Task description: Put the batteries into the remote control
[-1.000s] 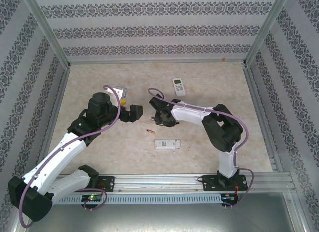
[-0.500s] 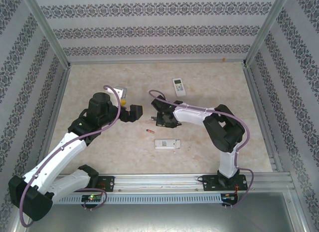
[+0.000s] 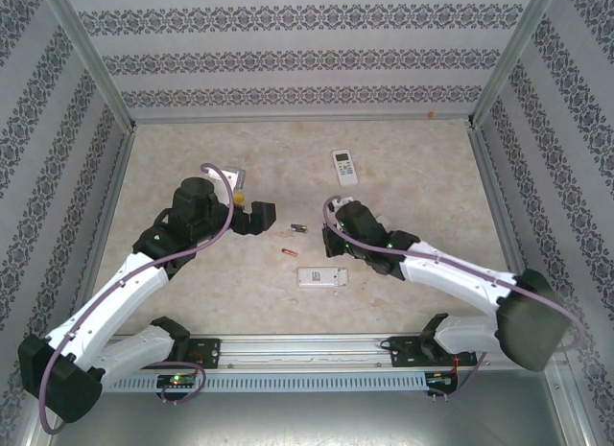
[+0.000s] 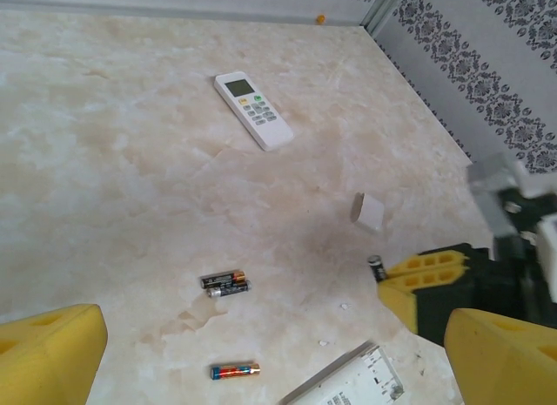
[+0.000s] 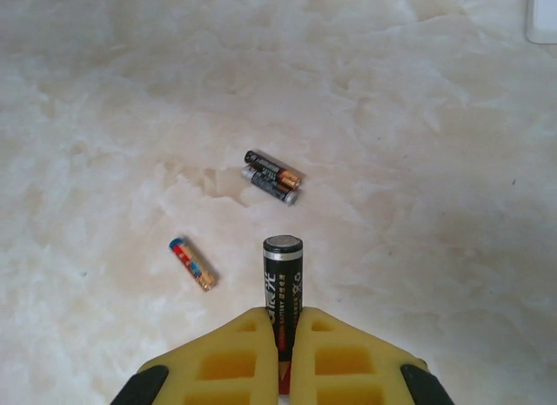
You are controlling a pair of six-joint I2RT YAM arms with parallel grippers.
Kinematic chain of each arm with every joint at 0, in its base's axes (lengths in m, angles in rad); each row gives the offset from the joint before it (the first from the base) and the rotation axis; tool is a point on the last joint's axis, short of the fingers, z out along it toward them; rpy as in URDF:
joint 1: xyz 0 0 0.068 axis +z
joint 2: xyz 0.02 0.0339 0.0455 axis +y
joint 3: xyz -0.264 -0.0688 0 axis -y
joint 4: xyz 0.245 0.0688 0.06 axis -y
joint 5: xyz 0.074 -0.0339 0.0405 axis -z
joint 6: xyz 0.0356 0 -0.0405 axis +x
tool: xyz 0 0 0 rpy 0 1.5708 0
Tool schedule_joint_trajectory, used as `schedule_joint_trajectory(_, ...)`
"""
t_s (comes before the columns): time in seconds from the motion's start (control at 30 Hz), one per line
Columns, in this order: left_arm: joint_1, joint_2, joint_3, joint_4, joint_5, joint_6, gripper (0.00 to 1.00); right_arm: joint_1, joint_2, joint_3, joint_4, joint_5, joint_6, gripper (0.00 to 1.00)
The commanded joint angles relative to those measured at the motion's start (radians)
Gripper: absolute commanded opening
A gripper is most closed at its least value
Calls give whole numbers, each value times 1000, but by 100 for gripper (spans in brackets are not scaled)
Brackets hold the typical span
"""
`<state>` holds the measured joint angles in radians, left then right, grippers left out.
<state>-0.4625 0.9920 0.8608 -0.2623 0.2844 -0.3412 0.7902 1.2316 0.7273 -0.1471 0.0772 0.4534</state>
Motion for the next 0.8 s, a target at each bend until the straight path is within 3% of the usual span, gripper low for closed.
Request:
schedule_joint_trajectory(0.0,11,10,-10,32,22,-20,100,30,-102,-57,39,-39,-18,8)
schedule_joint_trajectory(0.23,11,38,-10,61,58,-64,100,112,-329,-165,-7,17,68,8)
schedule_joint_trajectory(0.37,0,92,-29,114,221,-167,100,131,-390,-204,-103,33,283,8)
schedule_joint_trajectory(0.43,-32,125,-46,137,282,-209,100,132,-376,-188,-196,22,399,10)
schedule_joint_trajectory(0.53,-102,151,-87,165,273,-231,100,130,-318,-144,-312,7,468,12)
schedule_joint_trajectory(0.77,-137,205,-146,226,271,-274,100,43,-108,-72,-340,-102,466,11)
